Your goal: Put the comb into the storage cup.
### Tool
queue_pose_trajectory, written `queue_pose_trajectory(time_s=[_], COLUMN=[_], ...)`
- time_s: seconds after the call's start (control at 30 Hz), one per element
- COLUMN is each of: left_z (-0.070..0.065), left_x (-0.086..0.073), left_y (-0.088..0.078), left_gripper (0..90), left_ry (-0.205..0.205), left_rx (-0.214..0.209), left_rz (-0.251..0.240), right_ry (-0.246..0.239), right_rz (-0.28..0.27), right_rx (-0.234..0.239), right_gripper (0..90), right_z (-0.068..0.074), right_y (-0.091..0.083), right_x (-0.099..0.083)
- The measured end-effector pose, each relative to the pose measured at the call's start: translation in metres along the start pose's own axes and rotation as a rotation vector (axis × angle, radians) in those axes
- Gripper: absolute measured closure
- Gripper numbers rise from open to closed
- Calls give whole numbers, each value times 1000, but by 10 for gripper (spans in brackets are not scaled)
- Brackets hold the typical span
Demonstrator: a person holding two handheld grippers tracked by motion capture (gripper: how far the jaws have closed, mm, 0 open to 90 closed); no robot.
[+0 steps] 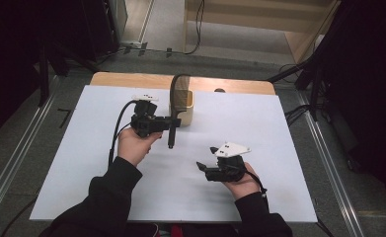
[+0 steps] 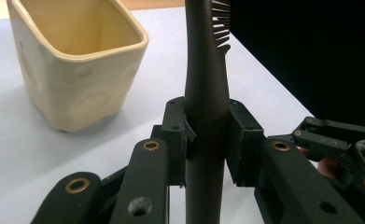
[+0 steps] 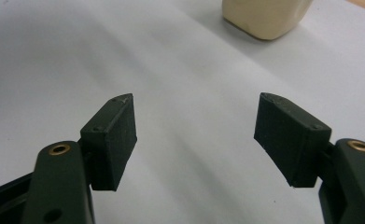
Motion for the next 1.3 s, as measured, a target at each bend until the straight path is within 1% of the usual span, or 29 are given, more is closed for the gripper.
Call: queue_pose_trajectory(time_s=[0.07,0.23,0.3,0.37,0.47,0.7,0.77,0.87,0.9,0.93,1.0,1.1,1.13,1.2,1.3], left_z=[1,2,3,4,5,7,7,7,7,7,7,6,6,6,6], left_x=[0,1,1,2,3,6,7,10,10,11,12,15,16,18,21], left_y=[-1,-3,-4,-4,-5,-9,-8,-5,-5,-4,-2,0,0,0,1], left_gripper=[725,725,724,724,724,724,724,724,724,724,725,724,724,724,725], left_ry=[-5,0,3,-1,3,8,12,17,16,20,26,27,31,37,37], left_rx=[0,0,0,-1,2,5,8,5,4,4,2,-4,-6,0,-3], left_rz=[-5,-11,-11,-14,-14,-25,-23,-21,-21,-19,-17,-26,-23,-22,-31], right_ry=[-8,-27,-19,-15,-26,-6,-9,-2,8,5,22,13,15,23,40], right_rz=[3,22,36,34,41,44,51,60,65,62,62,74,80,86,92], right_rx=[-2,13,23,34,36,36,33,32,32,31,34,35,44,47,44], right_gripper=[279,279,279,279,279,280,280,280,279,279,277,276,277,276,276], right_z=[-3,-6,-5,-4,-6,-18,-22,-28,-30,-31,-33,-32,-32,-34,-39], right_y=[-2,-5,-6,-9,-11,-19,-22,-25,-27,-28,-30,-34,-34,-36,-39], right_x=[-1,-7,-9,-10,-14,-20,-23,-29,-31,-32,-33,-35,-37,-40,-44])
Point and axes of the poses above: each handheld gripper's, and its own axes: y roughly forward along the jaws, x roughly out of its top, z roughly to its left, the point moved 5 cm from there along y, roughly forward along the jaws, and after that the axes turned 7 degrees about -x, right-handed, at the moved point
